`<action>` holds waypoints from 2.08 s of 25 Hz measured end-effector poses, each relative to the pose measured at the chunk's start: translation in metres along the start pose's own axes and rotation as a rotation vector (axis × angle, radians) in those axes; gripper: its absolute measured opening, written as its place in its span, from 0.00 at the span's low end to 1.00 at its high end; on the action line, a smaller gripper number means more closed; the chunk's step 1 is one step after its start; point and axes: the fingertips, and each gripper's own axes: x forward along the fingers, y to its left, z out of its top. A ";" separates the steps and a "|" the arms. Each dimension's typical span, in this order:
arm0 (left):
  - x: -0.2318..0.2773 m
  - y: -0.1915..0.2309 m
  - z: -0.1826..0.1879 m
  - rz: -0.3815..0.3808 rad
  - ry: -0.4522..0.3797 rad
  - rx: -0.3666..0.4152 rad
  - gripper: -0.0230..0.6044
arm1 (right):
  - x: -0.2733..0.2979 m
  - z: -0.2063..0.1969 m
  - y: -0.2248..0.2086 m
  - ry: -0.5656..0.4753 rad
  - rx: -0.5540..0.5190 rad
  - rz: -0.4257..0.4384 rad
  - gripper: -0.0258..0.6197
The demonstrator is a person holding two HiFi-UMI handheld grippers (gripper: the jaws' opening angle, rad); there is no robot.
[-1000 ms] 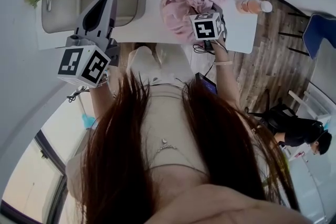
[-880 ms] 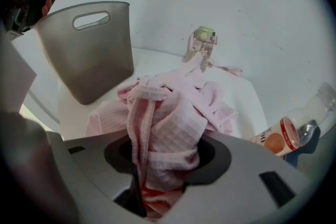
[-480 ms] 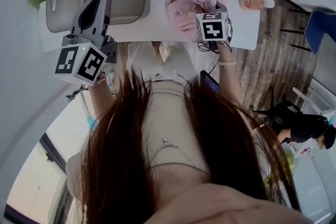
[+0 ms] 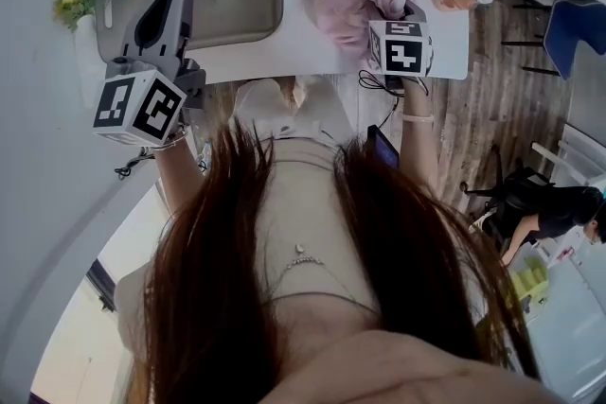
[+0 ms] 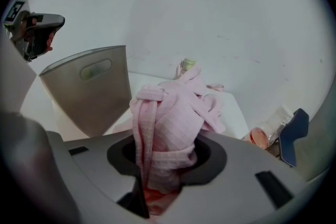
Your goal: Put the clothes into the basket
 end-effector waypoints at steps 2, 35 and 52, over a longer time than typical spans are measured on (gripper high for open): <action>-0.001 0.004 0.004 -0.011 -0.005 0.001 0.05 | -0.010 0.009 -0.001 -0.021 0.012 -0.019 0.30; -0.049 0.056 0.027 0.018 -0.108 -0.041 0.05 | -0.157 0.161 0.018 -0.417 -0.071 -0.109 0.30; -0.085 0.087 0.019 0.112 -0.150 -0.086 0.05 | -0.189 0.218 0.060 -0.560 -0.180 -0.046 0.30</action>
